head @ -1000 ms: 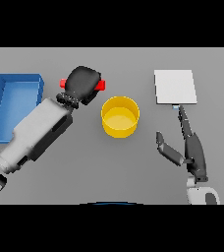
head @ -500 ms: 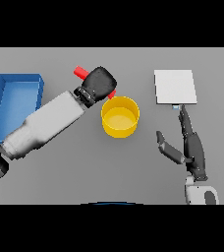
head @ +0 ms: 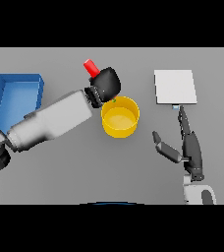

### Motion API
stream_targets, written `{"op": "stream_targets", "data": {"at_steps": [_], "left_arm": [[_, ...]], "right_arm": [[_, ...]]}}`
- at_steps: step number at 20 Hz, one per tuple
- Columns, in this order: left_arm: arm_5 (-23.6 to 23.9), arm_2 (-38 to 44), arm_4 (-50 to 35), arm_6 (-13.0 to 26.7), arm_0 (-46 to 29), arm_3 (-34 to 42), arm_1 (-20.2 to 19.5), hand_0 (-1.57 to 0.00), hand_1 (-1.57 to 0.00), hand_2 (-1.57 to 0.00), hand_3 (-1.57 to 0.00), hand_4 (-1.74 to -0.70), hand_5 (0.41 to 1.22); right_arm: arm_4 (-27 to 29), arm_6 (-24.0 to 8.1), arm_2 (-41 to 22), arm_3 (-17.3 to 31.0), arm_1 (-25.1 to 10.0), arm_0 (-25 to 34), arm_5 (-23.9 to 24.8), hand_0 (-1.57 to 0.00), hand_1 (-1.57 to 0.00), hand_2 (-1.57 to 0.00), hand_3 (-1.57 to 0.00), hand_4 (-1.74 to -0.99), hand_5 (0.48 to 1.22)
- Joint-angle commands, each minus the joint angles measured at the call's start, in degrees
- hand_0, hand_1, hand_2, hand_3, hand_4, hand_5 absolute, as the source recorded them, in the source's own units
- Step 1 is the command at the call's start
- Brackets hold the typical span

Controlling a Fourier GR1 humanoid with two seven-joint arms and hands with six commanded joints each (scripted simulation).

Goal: Pick up the red beaker and tilt it to pour out 1 green nut into yellow bowl. Pick up the yellow bowl and place it on the metallic measuring scale.

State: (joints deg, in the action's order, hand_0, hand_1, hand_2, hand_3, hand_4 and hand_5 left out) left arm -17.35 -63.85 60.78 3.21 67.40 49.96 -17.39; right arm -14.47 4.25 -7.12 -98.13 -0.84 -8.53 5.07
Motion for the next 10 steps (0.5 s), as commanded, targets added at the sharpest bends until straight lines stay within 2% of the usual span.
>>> {"op": "stream_targets", "data": {"at_steps": [1, 4, 8, 9, 10], "left_arm": [[-0.76, -0.71, 0.47, -0.46, 1.47, -0.62, 0.18, -1.57, -1.57, -1.57, -1.56, -1.74, 1.221], [-3.28, -3.87, 1.73, -1.86, 4.12, -2.55, 1.02, -1.57, -1.57, -1.57, -1.57, -1.74, 1.221], [-2.47, -7.99, 3.7, -4.21, 6.62, -3.87, 1.82, -1.57, -1.57, -1.57, -1.57, -1.73, 1.221], [-1.92, -8.94, 4.23, -4.47, 7.04, -4.11, 1.84, -1.57, -1.57, -1.57, -1.57, -1.73, 1.221], [-1.43, -9.84, 4.65, -5.35, 7.83, -4.11, 1.77, -1.57, -1.57, -1.57, -1.57, -1.73, 1.221]], "right_arm": [[-0.35, -0.31, 0.09, -0.05, 0.03, 0.24, 0.44, 0.0, 0.0, 0.0, 0.0, -1.27, 0.588], [-1.72, -0.36, -0.09, 0.0, -0.34, 0.36, 1.14, 0.0, 0.0, 0.0, 0.0, -1.236, 0.582], [-1.89, -0.18, -0.37, -0.31, -0.25, 0.07, 1.05, 0.0, 0.0, 0.0, 0.0, -1.204, 0.591], [-1.45, 1.37, -0.15, -0.51, -0.75, -0.78, 0.64, 0.0, 0.0, 0.0, 0.0, -1.206, 0.591], [-1.66, 1.34, -0.1, -0.28, -1.02, -0.7, 0.61, 0.0, 0.0, 0.0, 0.0, -1.21, 0.592]]}}
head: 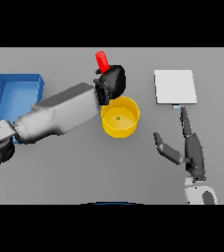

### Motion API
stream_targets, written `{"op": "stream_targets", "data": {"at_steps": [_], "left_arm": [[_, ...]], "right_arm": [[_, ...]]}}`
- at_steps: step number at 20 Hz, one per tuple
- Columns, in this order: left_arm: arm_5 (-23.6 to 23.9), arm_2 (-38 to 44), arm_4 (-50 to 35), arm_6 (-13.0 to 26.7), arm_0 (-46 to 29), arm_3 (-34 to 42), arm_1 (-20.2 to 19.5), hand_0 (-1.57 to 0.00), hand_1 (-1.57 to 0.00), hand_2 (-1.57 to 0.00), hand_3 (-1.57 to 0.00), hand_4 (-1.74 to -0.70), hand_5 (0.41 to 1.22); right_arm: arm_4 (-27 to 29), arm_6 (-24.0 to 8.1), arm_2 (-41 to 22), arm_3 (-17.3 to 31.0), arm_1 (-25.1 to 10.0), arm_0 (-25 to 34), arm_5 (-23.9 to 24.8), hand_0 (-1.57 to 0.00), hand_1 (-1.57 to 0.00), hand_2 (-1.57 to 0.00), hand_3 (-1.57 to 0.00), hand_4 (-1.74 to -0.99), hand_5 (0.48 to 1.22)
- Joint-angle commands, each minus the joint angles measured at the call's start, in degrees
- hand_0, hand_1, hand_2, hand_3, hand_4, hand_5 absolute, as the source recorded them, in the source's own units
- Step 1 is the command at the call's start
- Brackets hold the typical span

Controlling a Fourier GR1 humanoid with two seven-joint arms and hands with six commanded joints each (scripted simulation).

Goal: Pick up the red beaker and tilt it to pour out 1 green nut into yellow bowl. Pick up the yellow bowl and place it on the metallic measuring scale.

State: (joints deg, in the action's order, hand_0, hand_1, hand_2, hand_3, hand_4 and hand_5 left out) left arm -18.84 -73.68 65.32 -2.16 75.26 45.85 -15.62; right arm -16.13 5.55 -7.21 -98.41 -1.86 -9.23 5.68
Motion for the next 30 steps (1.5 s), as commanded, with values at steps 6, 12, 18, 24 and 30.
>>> {"op": "stream_targets", "data": {"at_steps": [6, 12, 18, 24, 30], "left_arm": [[1.06, 0.39, -1.37, -3.09, 6.59, -2.39, -1.62, -1.57, -1.57, -1.57, -1.57, -1.73, 1.221], [4.35, 7.89, -6.93, -2.95, 15.65, -9.3, -5.76, -1.57, -1.57, -1.5, -1.23, -1.7, 1.221], [5.89, 24.79, -23.08, 6.99, 15.84, -20.44, -11.5, -1.57, -1.57, -1.55, -1.36, -1.73, 1.221], [14.37, 38.85, -41.49, 8.79, 5.77, -20.44, -19.5, -1.57, -1.57, -1.57, -1.43, -1.74, 1.221], [26.46, 46.41, -55.72, 20.8, -12.63, -5.77, -27.1, -1.57, -1.57, -1.57, -1.45, -1.74, 1.221]], "right_arm": [[-0.99, -0.44, -0.39, 0.19, 0.74, 0.89, 1.02, 0.0, 0.0, 0.0, 0.0, -1.209, 0.592], [0.99, -0.19, 0.3, 0.76, 0.68, 2.26, 0.05, 0.0, 0.0, 0.0, 0.0, -1.181, 0.593], [3.09, 0.57, 0.5, 0.73, 0.63, 2.13, -1.45, 0.0, 0.0, 0.0, 0.0, -1.209, 0.593], [3.26, 2.91, 0.79, 2.51, -0.14, 2.74, -1.92, 0.0, 0.0, 0.0, 0.0, -1.222, 0.586], [2.47, 2.05, 0.33, 2.44, -1.24, 2.71, -2.52, 0.0, 0.0, 0.0, 0.0, -1.212, 0.61]]}}
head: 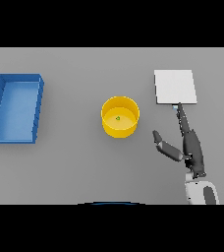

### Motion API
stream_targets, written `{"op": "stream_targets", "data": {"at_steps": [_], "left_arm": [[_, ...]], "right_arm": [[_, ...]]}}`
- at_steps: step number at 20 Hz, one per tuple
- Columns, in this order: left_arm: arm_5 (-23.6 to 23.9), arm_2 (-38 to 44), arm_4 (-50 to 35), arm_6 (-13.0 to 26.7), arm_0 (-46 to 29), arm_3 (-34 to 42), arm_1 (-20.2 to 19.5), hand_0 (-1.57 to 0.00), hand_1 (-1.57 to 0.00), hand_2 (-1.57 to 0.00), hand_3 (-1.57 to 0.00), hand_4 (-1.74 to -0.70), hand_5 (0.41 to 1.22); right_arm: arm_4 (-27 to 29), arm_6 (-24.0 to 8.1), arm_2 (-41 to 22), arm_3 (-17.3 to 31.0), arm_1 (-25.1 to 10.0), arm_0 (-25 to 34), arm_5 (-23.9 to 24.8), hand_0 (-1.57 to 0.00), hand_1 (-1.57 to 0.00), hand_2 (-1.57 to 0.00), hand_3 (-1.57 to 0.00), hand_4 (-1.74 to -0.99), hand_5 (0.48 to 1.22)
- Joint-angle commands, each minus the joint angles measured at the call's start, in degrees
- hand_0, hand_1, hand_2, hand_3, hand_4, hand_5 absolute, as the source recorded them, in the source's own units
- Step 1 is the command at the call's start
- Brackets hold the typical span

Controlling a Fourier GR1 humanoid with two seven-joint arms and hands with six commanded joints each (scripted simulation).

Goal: Pick up the red beaker and tilt it to pour out 1 green nut into yellow bowl. Pick up the yellow bowl and place it on the metallic measuring scale.

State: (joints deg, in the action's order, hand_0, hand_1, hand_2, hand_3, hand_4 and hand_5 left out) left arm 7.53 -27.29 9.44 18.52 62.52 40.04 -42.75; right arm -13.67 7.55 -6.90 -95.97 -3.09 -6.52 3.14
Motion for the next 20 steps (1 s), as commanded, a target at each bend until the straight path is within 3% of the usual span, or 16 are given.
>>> {"op": "stream_targets", "data": {"at_steps": [1, 5, 9, 13, 16, 18, 19, 20], "left_arm": [[2.24, 0.95, -1.74, 2.88, -2.68, 2.74, -0.65, -1.57, -1.57, -1.57, -1.45, -1.74, 1.221], [9.65, 1.13, -6.08, 11.1, -14.34, 14.1, -3.13, -1.57, -1.57, -1.57, -1.45, -1.74, 1.221], [15.16, 0.25, -9.41, 13.43, -25.27, 23.82, -5.11, -1.57, -1.57, -1.57, -1.45, -1.74, 1.221], [18.73, -0.83, -10.96, 15.15, -28.89, 25.53, -4.35, -1.57, -1.57, -1.57, -1.51, -1.74, 1.221], [20.72, -2.44, -11.57, 16.21, -30.78, 26.81, -4.23, -1.57, -1.57, -1.57, -1.54, -1.74, 1.117], [21.43, -4.02, -12.01, 16.4, -31.55, 26.25, -4.97, -1.57, -1.57, -1.57, -1.55, -1.74, 0.967], [20.95, -4.99, -12.13, 16.3, -31.93, 27.14, -5.91, -1.57, -1.57, -1.57, -1.55, -1.67, 0.908], [19.29, -5.88, -13.04, 16.37, -31.76, 27.64, -6.35, -1.57, -1.57, -1.57, -1.5, -1.53, 0.865]], "right_arm": [[-0.58, -0.1, -0.22, 0.34, -0.13, 0.4, 0.11, 0.0, 0.0, 0.0, 0.0, -1.209, 0.62], [-0.65, -0.38, -0.12, -0.47, -0.93, 0.16, -0.21, 0.0, 0.0, 0.0, 0.0, -1.206, 0.653], [-1.06, -0.06, -0.46, -0.19, -0.83, 0.05, -0.18, 0.0, 0.0, 0.0, 0.0, -1.217, 0.664], [-1.01, 1.17, -0.77, -0.01, -0.6, 0.09, -0.31, 0.0, 0.0, 0.0, 0.0, -1.217, 0.666], [-1.94, 0.32, -0.95, -0.46, -0.67, 0.07, 0.27, 0.0, 0.0, 0.0, 0.0, -1.207, 0.665], [-1.22, 0.1, -0.55, -0.52, -0.99, 0.17, -0.15, 0.0, 0.0, 0.0, 0.0, -1.205, 0.664], [-1.55, 1.58, -0.86, -0.24, -1.14, -0.97, -0.29, 0.0, 0.0, 0.0, 0.0, -1.202, 0.667], [-1.52, 0.85, -0.42, 0.53, -1.08, -0.41, 0.08, 0.0, 0.0, 0.0, 0.0, -1.197, 0.664]]}}
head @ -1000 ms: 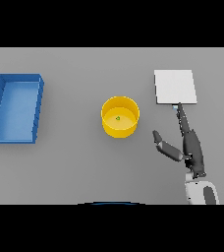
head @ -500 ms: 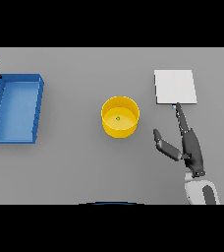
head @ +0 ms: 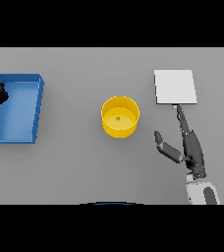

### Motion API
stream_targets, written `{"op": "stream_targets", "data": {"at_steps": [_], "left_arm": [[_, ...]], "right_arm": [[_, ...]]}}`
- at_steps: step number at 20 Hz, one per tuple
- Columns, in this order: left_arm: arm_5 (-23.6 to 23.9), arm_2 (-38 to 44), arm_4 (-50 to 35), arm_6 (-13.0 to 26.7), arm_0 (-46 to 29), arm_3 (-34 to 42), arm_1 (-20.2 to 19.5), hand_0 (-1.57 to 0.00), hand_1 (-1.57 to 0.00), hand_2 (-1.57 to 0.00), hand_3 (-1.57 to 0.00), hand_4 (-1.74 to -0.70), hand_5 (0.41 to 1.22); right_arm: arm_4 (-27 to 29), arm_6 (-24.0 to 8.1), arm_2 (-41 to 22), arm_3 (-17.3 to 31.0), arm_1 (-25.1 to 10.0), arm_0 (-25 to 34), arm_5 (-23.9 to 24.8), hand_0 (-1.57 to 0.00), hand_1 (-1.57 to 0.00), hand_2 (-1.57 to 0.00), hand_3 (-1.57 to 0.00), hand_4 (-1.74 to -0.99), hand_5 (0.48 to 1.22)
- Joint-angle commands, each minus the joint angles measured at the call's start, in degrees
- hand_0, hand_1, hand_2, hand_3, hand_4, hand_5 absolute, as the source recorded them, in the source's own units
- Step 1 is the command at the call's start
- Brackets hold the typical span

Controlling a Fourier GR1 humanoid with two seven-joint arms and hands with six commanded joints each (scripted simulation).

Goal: Pick up the red beaker and tilt it to pour out 1 green nut into yellow bowl. Pick up the yellow bowl and place it on the metallic measuring scale.

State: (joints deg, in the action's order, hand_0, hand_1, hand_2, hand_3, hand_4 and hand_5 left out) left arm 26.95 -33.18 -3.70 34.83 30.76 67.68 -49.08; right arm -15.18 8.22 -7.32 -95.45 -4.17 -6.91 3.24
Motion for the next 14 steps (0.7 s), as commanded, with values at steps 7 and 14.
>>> {"op": "stream_targets", "data": {"at_steps": [7, 14], "left_arm": [[-13.35, -1.06, -6.75, -0.15, -0.79, 4.78, -3.88, -0.48, -0.39, -0.39, -0.37, -0.88, 0.71], [-12.86, 0.51, -8.19, -3.08, -0.81, 3.84, -3.19, -0.1, -0.08, -0.08, -0.08, -0.78, 0.674]], "right_arm": [[-0.55, -0.84, -0.63, -1.99, 0.1, -0.56, 0.13, 0.0, 0.0, 0.0, 0.0, -1.184, 0.667], [-2.25, -2.14, -1.5, -1.1, 0.75, -0.17, 0.87, 0.0, 0.0, 0.0, 0.0, -1.192, 0.66]]}}
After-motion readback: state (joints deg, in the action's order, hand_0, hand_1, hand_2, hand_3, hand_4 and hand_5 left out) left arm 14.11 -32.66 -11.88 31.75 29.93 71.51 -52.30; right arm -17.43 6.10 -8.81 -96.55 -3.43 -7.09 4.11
